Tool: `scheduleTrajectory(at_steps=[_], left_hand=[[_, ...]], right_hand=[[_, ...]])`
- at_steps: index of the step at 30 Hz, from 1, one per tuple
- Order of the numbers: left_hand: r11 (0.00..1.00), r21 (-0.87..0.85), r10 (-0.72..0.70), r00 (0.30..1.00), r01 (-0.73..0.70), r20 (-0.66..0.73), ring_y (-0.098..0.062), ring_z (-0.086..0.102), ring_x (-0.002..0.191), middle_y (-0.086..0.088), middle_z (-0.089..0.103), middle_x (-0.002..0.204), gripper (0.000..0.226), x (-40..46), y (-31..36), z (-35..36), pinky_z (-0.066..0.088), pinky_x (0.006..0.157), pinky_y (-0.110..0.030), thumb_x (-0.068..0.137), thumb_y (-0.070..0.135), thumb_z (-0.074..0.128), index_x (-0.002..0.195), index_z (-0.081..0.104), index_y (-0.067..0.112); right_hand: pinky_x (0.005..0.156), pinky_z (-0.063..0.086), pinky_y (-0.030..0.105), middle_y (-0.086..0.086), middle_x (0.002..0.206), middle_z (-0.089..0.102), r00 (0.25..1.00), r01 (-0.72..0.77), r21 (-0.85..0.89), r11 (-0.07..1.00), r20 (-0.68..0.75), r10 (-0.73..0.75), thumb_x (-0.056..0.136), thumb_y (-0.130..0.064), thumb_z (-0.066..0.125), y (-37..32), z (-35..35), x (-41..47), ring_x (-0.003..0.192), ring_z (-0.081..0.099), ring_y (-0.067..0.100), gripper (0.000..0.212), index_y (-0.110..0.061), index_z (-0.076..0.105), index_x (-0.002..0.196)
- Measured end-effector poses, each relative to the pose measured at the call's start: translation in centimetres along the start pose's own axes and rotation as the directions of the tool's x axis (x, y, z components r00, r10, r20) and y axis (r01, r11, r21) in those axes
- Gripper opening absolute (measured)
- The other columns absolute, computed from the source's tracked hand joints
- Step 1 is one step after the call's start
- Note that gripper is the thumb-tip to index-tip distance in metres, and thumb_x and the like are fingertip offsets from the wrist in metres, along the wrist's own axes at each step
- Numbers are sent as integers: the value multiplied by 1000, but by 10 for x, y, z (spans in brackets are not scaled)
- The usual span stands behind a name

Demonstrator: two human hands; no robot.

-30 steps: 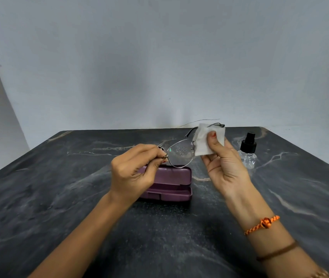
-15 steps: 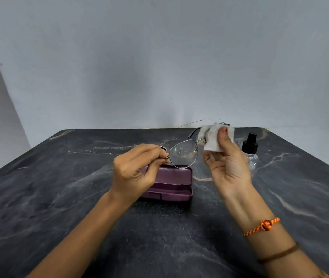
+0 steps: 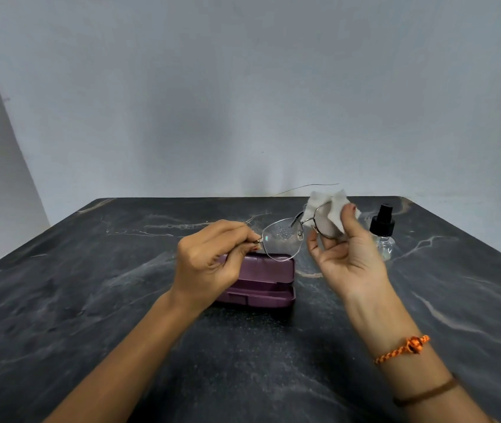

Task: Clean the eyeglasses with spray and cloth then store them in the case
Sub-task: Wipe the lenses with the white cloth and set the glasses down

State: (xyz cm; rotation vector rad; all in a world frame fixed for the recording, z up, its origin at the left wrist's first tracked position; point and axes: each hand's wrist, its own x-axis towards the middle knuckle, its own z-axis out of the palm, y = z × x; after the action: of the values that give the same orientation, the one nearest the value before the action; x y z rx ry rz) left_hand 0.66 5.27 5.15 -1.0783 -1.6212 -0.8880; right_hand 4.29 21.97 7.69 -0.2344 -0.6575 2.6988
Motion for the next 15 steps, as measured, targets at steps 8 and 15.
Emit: scheduleTrajectory(at_steps=[8, 15], left_hand=[[1000, 3, 14, 999, -14, 45, -11, 60, 68, -13, 69, 68, 2, -4, -1, 1, 51, 64, -16, 71, -5, 68, 70, 69, -7], [997, 22, -68, 997, 69, -47, -9, 60, 68, -13, 68, 70, 10, 4, -5, -7, 50, 67, -8, 66, -15, 68, 71, 69, -6]], right_hand=[[58, 54, 20, 0, 75, 69, 995, 32, -170, 985, 98, -15, 81, -12, 60, 0, -4, 3, 74, 63, 12, 5, -14, 58, 85], [52, 53, 14, -7, 61, 73, 960, 191, -488, 852, 275, -57, 54, -14, 68, -17, -6, 4, 60, 68, 2, 27, -11, 64, 80]])
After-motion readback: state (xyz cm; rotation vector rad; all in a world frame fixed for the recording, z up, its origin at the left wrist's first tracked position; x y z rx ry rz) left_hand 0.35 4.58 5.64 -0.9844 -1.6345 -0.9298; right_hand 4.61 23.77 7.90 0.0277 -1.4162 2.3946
